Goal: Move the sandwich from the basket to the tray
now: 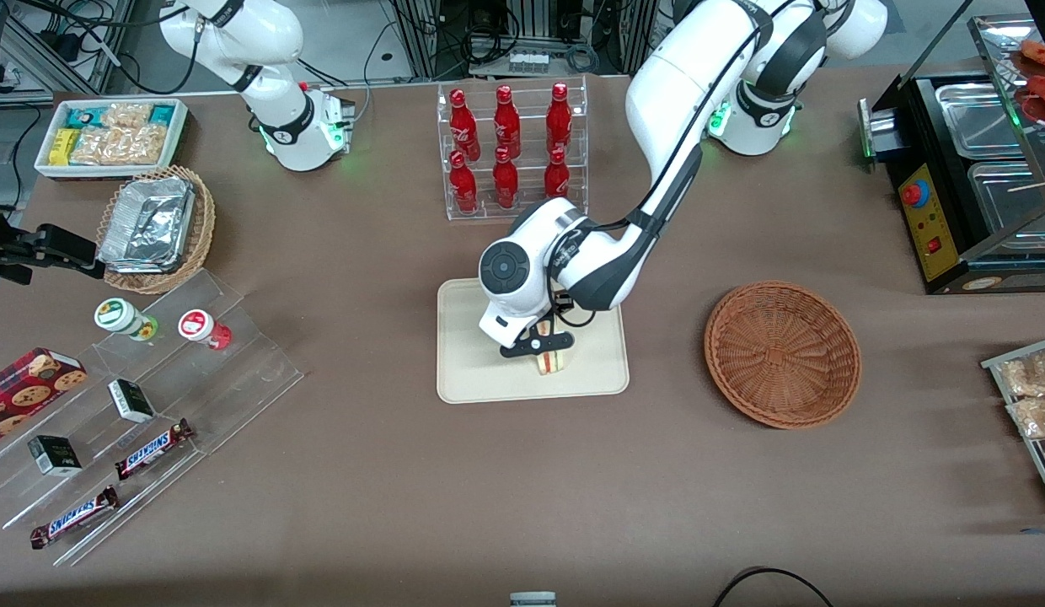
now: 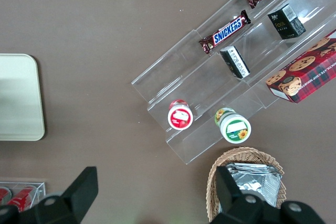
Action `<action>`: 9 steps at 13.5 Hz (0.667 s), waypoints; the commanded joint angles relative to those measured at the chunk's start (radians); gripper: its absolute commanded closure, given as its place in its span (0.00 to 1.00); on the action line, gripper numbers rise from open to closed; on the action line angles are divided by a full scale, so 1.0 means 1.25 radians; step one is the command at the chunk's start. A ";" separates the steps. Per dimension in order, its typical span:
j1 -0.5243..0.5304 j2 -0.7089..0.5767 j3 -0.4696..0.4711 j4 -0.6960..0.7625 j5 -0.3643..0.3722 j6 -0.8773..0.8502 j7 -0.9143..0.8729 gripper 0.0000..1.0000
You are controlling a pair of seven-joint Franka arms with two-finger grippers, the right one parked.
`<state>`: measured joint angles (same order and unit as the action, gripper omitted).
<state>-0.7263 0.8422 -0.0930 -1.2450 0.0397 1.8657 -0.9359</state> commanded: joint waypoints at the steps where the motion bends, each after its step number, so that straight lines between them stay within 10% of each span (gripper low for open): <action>1: -0.012 0.017 0.012 0.031 -0.004 -0.004 -0.024 0.00; 9: -0.007 -0.038 0.011 0.060 -0.005 -0.069 -0.021 0.00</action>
<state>-0.7261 0.8331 -0.0919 -1.1935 0.0397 1.8328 -0.9511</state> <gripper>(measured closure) 0.000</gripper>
